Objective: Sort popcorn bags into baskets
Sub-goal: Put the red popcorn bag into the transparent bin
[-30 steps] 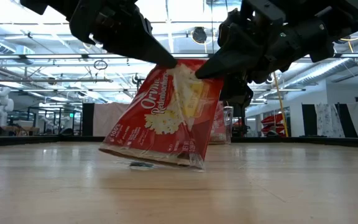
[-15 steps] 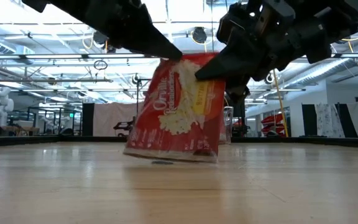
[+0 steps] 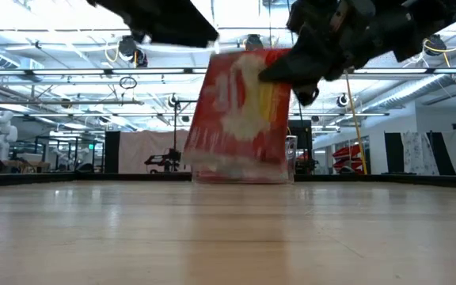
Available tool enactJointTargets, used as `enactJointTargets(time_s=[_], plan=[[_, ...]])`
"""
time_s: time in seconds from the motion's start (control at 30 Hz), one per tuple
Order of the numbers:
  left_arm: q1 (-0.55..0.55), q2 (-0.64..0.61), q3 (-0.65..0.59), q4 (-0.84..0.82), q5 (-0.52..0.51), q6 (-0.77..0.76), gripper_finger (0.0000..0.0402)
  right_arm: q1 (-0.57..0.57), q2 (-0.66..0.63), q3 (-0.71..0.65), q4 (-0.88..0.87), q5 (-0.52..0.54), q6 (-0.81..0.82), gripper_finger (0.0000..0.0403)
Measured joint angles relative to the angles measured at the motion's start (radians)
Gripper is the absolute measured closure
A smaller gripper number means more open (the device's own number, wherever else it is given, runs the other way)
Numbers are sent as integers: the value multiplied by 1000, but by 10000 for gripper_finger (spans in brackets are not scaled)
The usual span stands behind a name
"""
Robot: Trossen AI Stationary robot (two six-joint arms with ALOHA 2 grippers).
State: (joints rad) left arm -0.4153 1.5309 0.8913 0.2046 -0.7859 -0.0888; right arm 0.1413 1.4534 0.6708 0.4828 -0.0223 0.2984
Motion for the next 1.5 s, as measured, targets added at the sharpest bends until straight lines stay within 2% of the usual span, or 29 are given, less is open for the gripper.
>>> enactJointTargets(time_s=[0.2,0.27,0.4,0.57,0.77,0.9,1.03,1.17,1.33,1.5], plan=[[-42,-111,0,-23,-37,3,222,-25,-175,-56,43,37,-49,388],[-47,-115,1,3,-47,6,233,-24,-224,-78,74,69,-52,388],[-74,-119,0,37,-130,28,250,-25,-297,-120,178,80,-73,383],[-100,-119,0,65,-204,57,261,-35,-362,-180,357,110,-131,384],[-93,-116,0,91,-208,35,263,-43,-377,-249,632,135,-162,384],[-53,-94,0,92,-157,5,263,-48,-372,-258,713,151,-166,384],[-4,-45,0,208,-46,20,263,-49,-372,-258,778,155,-186,384],[39,34,0,454,66,123,263,-48,-372,-258,858,153,-212,384],[85,144,0,805,142,257,263,-48,-368,-257,900,148,-228,384],[151,232,0,1038,326,262,263,-46,-332,-257,982,121,-247,384]])
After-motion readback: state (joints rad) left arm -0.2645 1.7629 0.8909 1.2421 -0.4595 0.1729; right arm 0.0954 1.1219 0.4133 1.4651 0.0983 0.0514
